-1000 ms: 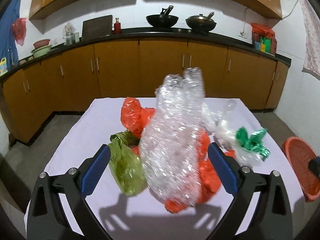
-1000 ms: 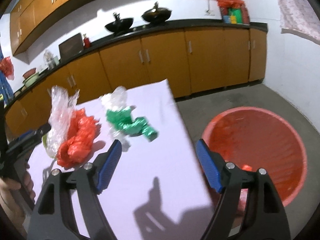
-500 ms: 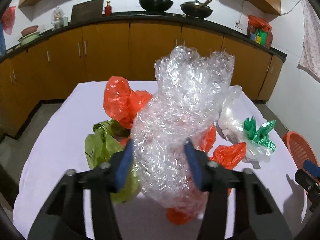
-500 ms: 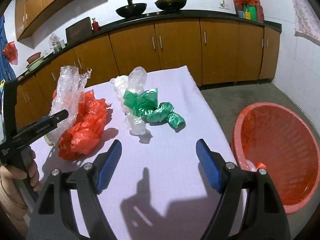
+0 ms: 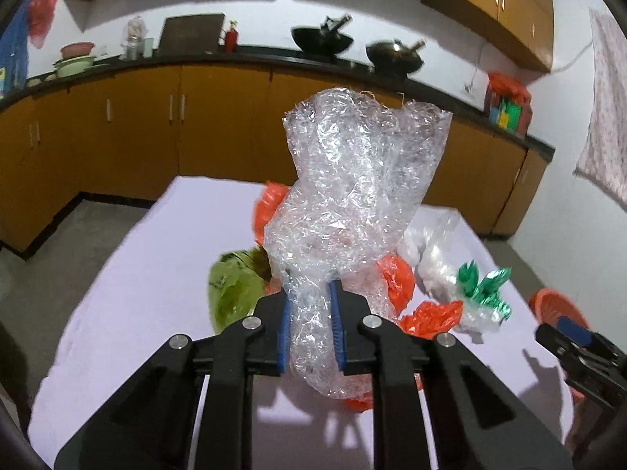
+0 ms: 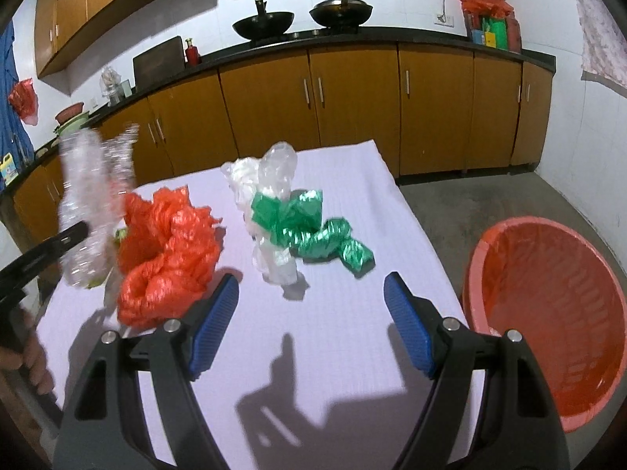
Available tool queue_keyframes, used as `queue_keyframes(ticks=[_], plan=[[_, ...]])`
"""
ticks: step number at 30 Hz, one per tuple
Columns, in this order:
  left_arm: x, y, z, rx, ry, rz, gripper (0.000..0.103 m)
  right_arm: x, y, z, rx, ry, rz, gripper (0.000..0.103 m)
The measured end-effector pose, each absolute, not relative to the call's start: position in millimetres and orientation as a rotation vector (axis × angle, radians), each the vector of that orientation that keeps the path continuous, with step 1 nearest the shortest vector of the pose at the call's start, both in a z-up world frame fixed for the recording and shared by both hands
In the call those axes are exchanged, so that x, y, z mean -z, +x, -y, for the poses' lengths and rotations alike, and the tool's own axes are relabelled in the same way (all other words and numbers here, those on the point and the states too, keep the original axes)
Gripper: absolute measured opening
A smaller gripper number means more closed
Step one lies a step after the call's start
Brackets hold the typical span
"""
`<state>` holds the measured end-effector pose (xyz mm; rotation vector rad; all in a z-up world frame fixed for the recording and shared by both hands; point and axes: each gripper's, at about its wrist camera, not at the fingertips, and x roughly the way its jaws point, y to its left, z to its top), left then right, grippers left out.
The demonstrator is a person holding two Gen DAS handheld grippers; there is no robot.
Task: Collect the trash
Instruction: 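Grasp the large bubble wrap with the left tool while the right tool reaches the green bag, then close the right tool on the green bag while the left tool holds the bubble wrap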
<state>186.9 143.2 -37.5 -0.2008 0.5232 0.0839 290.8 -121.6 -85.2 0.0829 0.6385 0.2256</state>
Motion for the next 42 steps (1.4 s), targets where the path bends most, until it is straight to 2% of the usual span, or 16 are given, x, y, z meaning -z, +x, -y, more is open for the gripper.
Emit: queue_keyframes(ticks=[9,14,16,17,18,20,21,24,27,42], plan=[[25,151,-167,-0.171,-0.162,-0.482,0.017,76,343,105,-0.195,0.105,-0.622,0.075],[35,147,-185,-0.218,-0.176,-0.501,0.017,89,377,92,-0.186,0.076,-0.676,0.075],[40,147,-190,-0.232,-0.188,-0.508,0.017,98,385,90,-0.189,0.076,-0.704,0.072],[42,147,-191,-0.236,-0.191,-0.511,0.017,103,389,89,-0.191,0.072,-0.72,0.062],[44,147,-193,-0.242,-0.197,-0.515,0.017,108,392,87,-0.194,0.064,-0.742,0.048],[48,145,-194,-0.25,-0.207,-0.52,0.017,116,395,86,-0.192,0.045,-0.757,0.032],[49,144,-195,-0.254,-0.212,-0.523,0.017,115,394,86,-0.188,0.034,-0.747,0.017],[52,143,-196,-0.262,-0.228,-0.526,0.017,112,392,92,-0.198,0.06,-0.743,0.009],[53,141,-196,-0.258,-0.242,-0.523,0.017,107,385,105,-0.191,0.102,-0.727,0.005],[24,138,-144,-0.152,-0.203,-0.466,0.017,67,325,144,-0.242,0.151,-0.626,0.004]])
